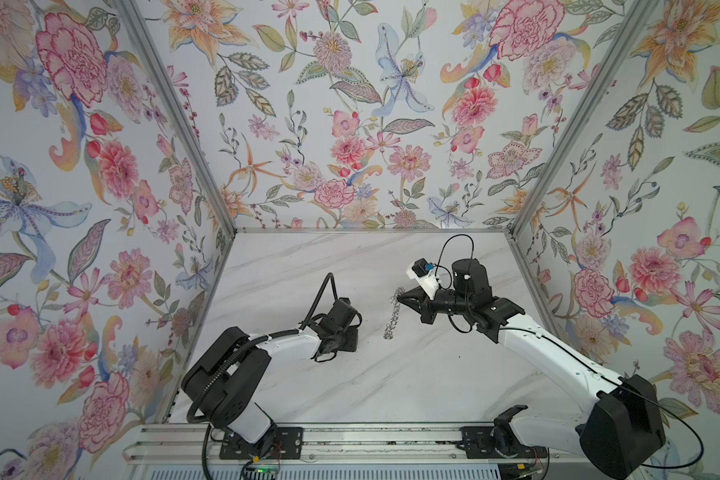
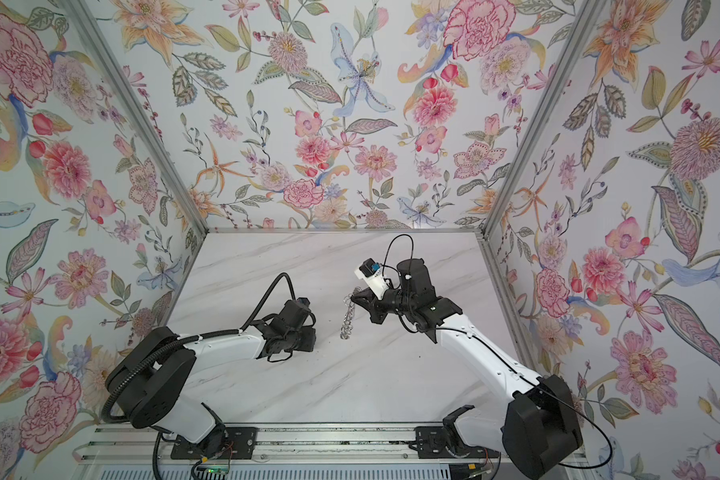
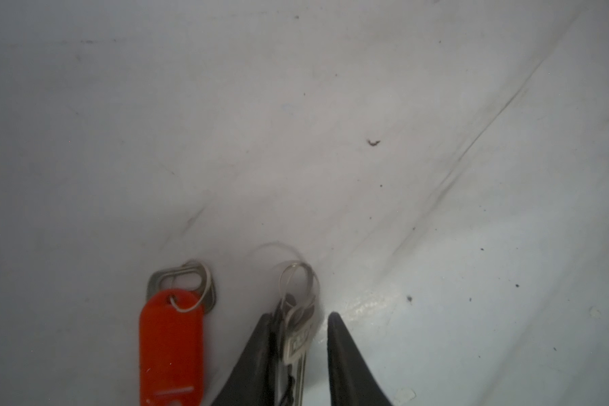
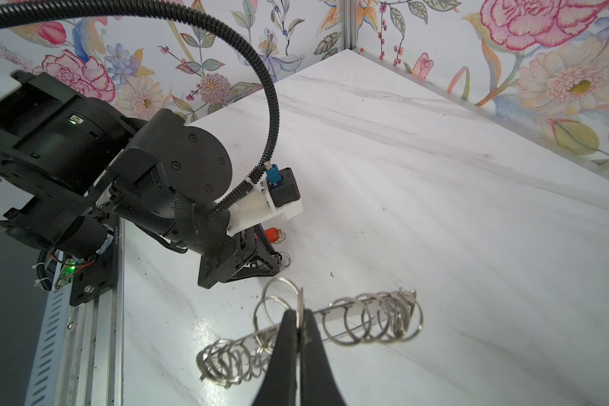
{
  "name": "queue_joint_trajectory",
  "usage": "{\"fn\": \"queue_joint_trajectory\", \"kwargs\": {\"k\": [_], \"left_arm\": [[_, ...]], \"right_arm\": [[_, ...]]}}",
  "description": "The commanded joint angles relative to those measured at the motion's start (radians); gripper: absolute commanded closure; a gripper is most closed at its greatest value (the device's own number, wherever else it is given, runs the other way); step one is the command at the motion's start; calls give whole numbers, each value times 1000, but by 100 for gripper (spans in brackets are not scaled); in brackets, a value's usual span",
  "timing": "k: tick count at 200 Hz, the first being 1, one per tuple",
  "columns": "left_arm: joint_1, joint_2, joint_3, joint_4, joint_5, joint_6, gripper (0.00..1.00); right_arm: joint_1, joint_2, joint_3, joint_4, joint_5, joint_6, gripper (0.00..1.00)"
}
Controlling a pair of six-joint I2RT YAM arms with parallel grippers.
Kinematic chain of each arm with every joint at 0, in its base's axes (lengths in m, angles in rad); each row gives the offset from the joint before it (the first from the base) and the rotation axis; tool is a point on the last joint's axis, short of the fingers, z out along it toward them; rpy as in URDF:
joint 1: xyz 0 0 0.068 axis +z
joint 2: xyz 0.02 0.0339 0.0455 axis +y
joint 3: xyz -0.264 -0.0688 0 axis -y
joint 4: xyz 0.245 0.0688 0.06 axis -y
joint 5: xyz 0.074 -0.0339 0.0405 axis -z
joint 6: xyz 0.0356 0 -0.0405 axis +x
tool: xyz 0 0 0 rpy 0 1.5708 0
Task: Remove the keys from the keyring
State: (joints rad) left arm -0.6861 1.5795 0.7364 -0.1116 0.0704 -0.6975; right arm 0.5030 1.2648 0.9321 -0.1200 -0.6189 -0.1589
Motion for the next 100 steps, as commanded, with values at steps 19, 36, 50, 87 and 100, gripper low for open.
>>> {"fn": "queue_joint_trajectory", "kwargs": {"k": [19,36,50,87,100], "left_arm": [[18,-59,49,-61,-16,4,59],[23,-83,76,-103,-18,23,52],[29,-111,100,-132,-19,42,45],[51,-164,137,-168,37,85,36],[58,-178,146,-174,48,103,32]], "right_arm": [[-6,-14,-3,-51,17,25,100],[-5,-20,-3,-92,32,39,100],[-3,-28,-1,-137,53,49,100],[20,-66,-8,-282,174,68,100],[33,-86,-13,-333,225,80,100]]}}
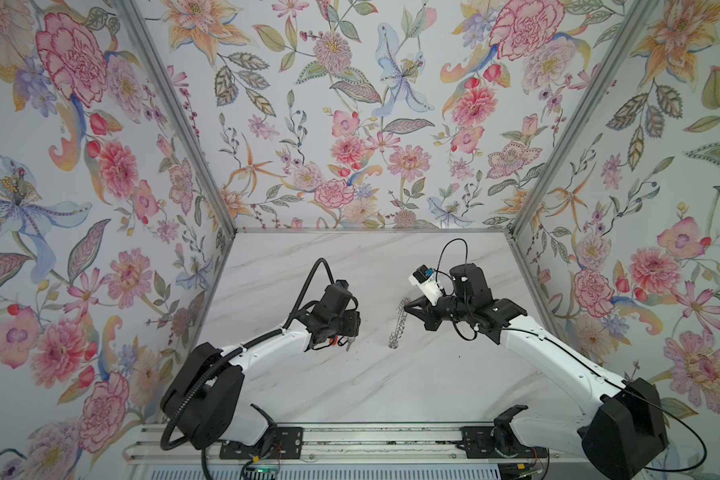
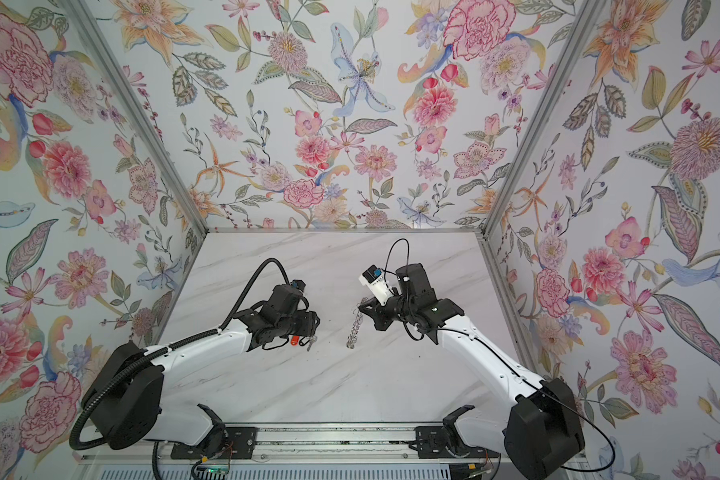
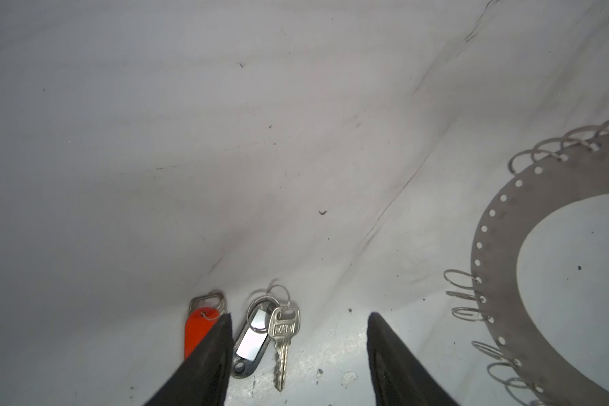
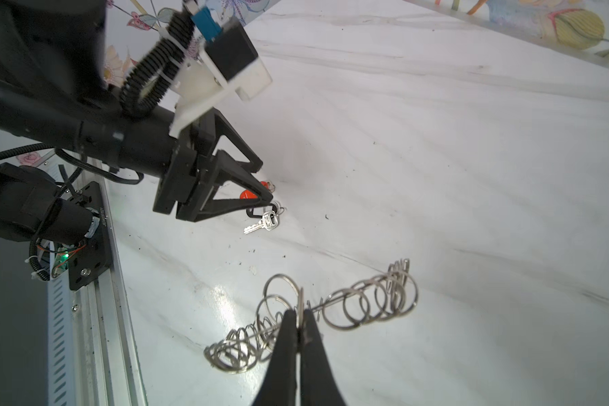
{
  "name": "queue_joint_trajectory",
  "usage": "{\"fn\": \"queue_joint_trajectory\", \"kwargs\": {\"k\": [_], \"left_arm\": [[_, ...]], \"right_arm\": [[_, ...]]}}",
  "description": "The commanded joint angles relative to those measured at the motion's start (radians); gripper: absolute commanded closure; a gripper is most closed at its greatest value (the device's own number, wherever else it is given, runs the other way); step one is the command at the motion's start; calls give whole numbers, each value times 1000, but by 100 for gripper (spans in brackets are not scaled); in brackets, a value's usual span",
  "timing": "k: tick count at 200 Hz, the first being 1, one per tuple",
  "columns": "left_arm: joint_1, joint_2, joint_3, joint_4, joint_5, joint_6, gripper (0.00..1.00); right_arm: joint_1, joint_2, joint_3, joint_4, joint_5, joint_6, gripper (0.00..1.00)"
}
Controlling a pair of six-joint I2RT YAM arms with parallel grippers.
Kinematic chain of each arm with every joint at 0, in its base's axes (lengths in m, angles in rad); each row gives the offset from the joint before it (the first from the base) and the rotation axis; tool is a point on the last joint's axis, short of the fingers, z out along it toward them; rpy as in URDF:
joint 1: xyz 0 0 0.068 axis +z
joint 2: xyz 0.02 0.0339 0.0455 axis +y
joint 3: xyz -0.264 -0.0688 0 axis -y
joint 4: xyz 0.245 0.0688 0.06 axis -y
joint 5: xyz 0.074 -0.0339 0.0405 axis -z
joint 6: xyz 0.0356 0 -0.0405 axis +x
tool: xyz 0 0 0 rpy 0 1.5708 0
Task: Remove the keys from the keyring
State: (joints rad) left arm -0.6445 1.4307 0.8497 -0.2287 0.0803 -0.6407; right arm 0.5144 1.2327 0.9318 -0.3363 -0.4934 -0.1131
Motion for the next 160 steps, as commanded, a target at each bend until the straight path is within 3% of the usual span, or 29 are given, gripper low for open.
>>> {"fn": "queue_joint_trajectory", "kwargs": {"k": [1,31,60,103,160], "left_arm": [[17,-30,33,-57,39,47,32],[38,-59,31,-45,71,82,18],[62,-95,11,-23,109,102,12],[91,-141,-11,-32,130,105,10],[124,-213,-74,-16,148,101,8]], "right_arm": [[23,-54,-13,-119,103,35,100],[56,-67,-36,-189,218,71,100],[75,-19,-29,-194,278,96,100],[124,113,63,-204,383,104,100],[160,317,190,-185,419,115,100]]}}
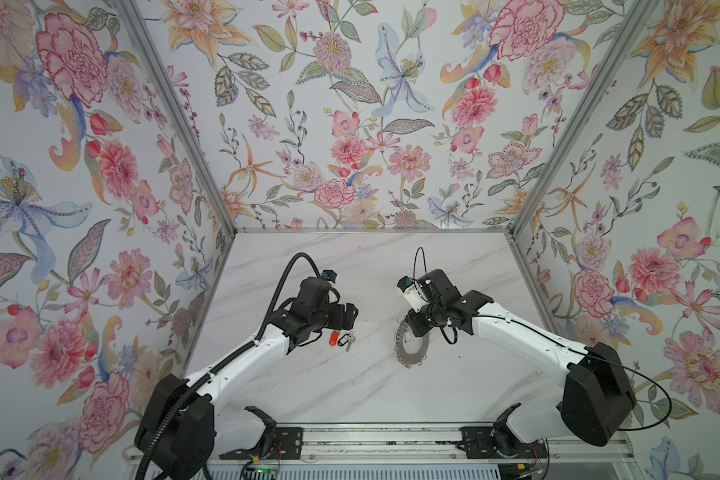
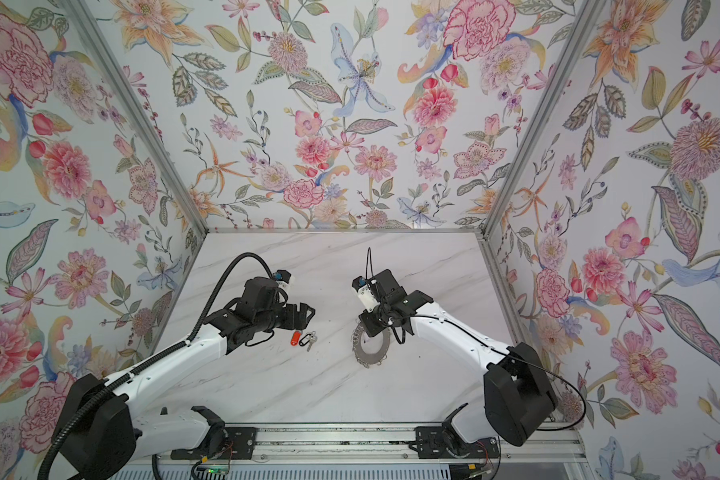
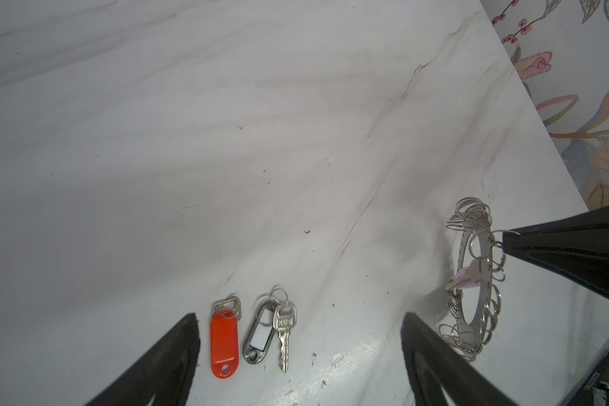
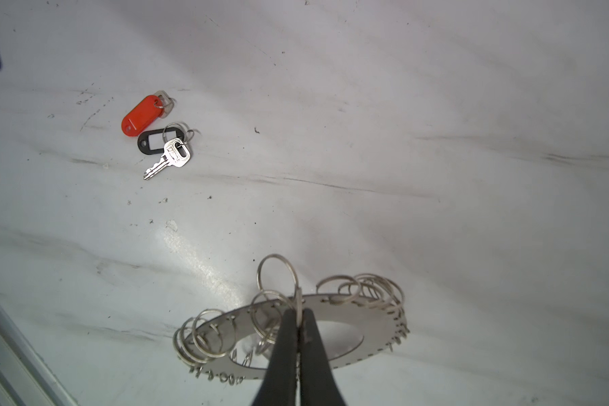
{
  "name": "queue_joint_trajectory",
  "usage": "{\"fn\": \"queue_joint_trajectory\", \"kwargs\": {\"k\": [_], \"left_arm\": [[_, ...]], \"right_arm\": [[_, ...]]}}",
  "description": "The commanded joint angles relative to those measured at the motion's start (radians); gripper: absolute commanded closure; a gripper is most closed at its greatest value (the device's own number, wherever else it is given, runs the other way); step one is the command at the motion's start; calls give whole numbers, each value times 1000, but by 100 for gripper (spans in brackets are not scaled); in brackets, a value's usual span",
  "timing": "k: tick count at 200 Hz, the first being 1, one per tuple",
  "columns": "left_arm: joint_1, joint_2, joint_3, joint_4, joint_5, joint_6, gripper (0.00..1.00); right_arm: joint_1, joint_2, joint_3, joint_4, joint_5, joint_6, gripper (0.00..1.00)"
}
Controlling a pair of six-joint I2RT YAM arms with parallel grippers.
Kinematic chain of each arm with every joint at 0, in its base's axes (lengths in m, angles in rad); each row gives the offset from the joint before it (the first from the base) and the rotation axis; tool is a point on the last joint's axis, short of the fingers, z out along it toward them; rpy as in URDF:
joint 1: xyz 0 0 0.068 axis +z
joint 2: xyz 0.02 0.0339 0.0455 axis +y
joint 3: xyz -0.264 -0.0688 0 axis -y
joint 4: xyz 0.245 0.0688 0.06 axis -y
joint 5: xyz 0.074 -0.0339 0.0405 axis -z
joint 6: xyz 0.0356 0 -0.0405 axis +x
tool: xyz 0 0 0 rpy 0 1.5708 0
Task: Remove the keys from the keyring
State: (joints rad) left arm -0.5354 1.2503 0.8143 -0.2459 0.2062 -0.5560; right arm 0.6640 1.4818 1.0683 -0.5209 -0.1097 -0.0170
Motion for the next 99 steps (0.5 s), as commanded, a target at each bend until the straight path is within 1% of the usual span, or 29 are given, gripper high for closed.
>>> {"fn": "queue_joint_trajectory", "kwargs": {"k": [1,6,10,31,67,99], "left_arm": [[14,-34,-40,2,22,16,8],[14,-39,-46,7,24,15,7],[15,-46,-50,9,24,12,3],[20,-76,-72,30,40,7,1],[52,-102,-105,56,73,13,1],[74,-107,-118,65,94,20,1]], "right_arm": [[11,71,56,0,36,18,100],[13,91,65,6,40,21,100],[15,110,77,6,40,23,100],[28,195,130,7,49,29,100],[41,309,202,6,84,50,100],[49,390,260,4,81,64,100]]}}
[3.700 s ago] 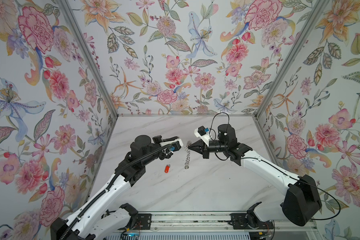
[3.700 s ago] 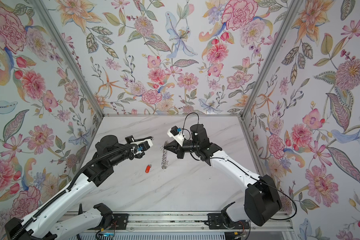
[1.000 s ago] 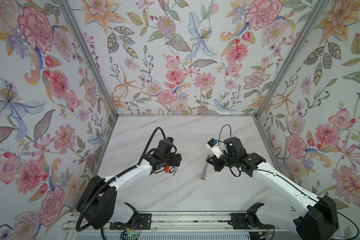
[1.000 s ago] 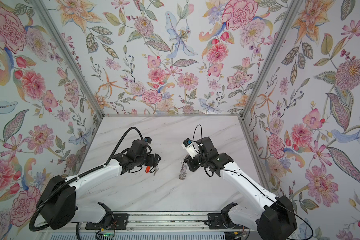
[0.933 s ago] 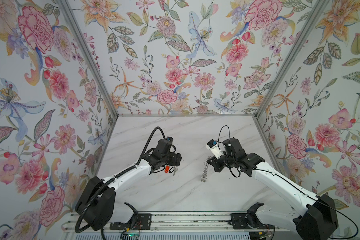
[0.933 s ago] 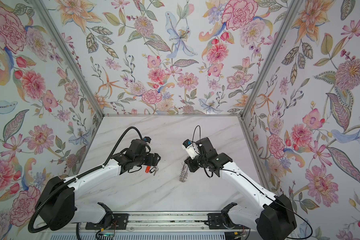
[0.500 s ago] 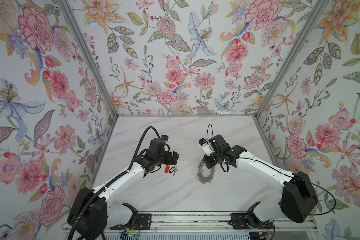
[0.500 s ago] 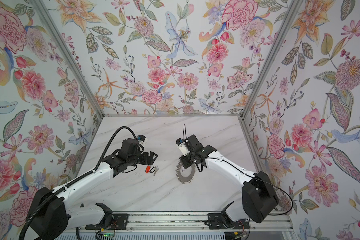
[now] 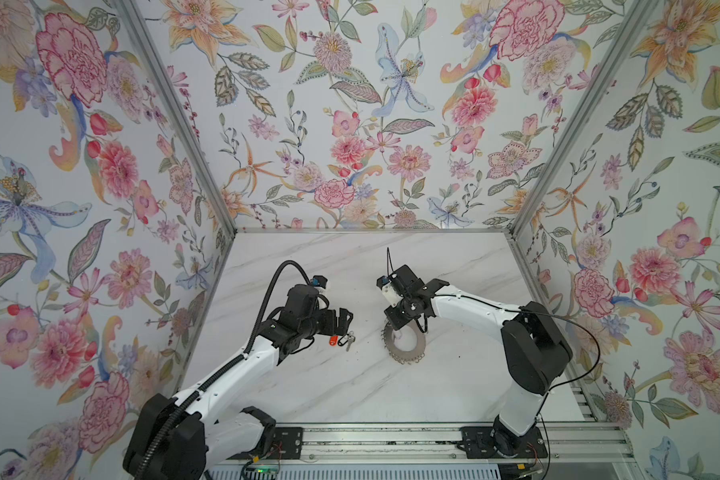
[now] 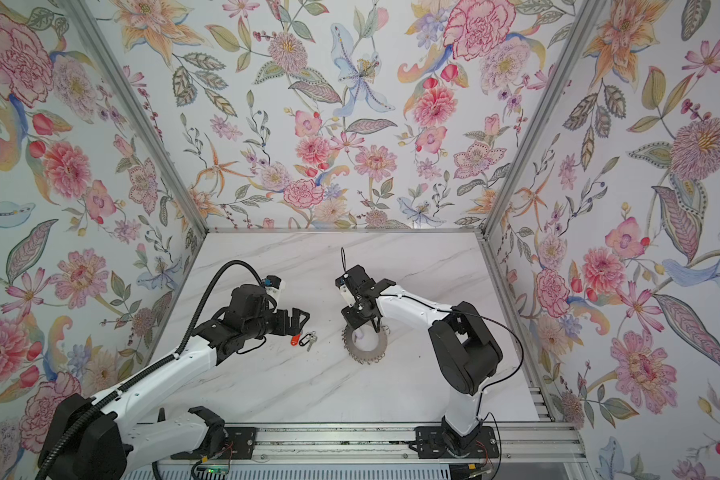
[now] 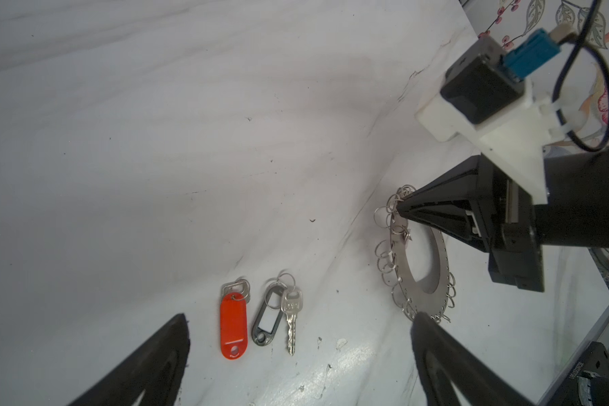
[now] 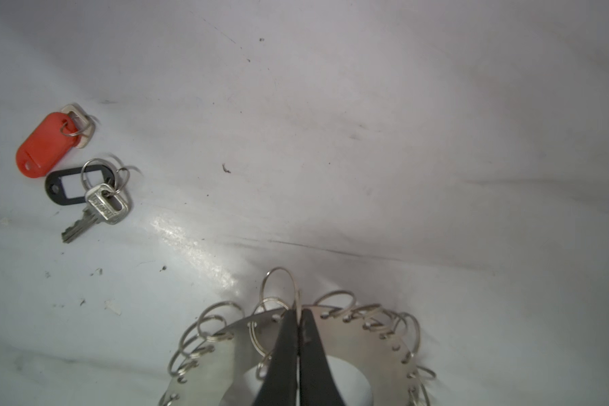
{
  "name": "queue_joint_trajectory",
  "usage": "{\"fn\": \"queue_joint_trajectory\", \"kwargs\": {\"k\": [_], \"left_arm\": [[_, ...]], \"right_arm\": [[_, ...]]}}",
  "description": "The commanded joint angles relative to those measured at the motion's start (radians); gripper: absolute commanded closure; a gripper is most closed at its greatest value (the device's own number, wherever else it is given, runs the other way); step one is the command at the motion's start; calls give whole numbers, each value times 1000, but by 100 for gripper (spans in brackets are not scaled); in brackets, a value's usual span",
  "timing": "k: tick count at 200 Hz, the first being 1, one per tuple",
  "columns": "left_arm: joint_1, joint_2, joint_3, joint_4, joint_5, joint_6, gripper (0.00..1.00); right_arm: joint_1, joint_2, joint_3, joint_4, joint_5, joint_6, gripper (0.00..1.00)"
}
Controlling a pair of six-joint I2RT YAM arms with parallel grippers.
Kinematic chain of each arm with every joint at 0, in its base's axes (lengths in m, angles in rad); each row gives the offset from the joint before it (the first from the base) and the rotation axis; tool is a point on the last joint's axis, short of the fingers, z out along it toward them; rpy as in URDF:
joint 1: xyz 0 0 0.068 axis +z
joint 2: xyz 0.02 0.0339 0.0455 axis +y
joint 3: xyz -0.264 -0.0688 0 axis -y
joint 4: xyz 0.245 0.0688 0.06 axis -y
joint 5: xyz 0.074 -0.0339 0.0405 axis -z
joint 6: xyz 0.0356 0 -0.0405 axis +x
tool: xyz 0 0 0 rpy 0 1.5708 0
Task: Remove the keys from the keyring
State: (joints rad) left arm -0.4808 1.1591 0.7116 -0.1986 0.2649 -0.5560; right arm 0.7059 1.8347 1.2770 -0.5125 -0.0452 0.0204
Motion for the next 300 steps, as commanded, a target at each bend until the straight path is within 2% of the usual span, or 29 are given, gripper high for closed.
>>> {"fn": "queue_joint_trajectory", "kwargs": {"k": [1,28,43,62,94,112,140,154,166,181,197,214,221,244,261,267,277,288,300], "left_arm": [[20,-15,-14,18,36,20,1],[31,-19,-12,9,24,38,1],[31,-16,-4,-6,-9,63,1],[38,-23,-1,-15,-63,94,1],[57,-38,21,-33,-287,176,1],[87,-50,1,-1,-411,223,1],[170,-77,-109,174,-579,306,1],[240,-91,-174,292,-536,327,1],[287,-87,-210,402,-528,331,1],[312,-53,-255,556,-535,374,1],[314,3,-287,686,-578,433,0],[334,66,-334,836,-595,488,1],[343,89,-352,901,-602,495,1],[384,169,-395,1091,-553,509,1],[405,233,-398,1185,-496,517,1],[407,252,-380,1172,-486,521,1],[409,280,-362,1194,-481,528,1],[413,300,-344,1195,-463,538,1],[422,339,-348,1260,-426,533,1]], "right_arm": [[7,39,52,-4,17,27,100],[4,63,69,-4,15,29,96],[0,54,64,-2,0,29,83],[-12,15,41,-2,-17,27,75],[-52,-133,-66,22,-65,-5,65],[-129,-264,-182,94,-97,-28,58],[-232,-491,-390,272,-89,-40,36],[-290,-591,-500,403,-76,-30,24],[-340,-643,-582,502,-52,-23,18],[-392,-676,-672,630,-5,-12,5],[-434,-673,-744,773,47,-11,0],[-486,-629,-805,934,124,-20,1],[-515,-615,-786,911,128,-11,1],[-551,-582,-856,1088,161,-111,1],[-592,-527,-920,1276,111,-129,1],[-596,-507,-932,1333,94,-145,1],[-601,-467,-931,1384,94,-152,1],[-625,-447,-907,1343,38,-146,1],[-646,-420,-928,1395,9,-129,1]]}}
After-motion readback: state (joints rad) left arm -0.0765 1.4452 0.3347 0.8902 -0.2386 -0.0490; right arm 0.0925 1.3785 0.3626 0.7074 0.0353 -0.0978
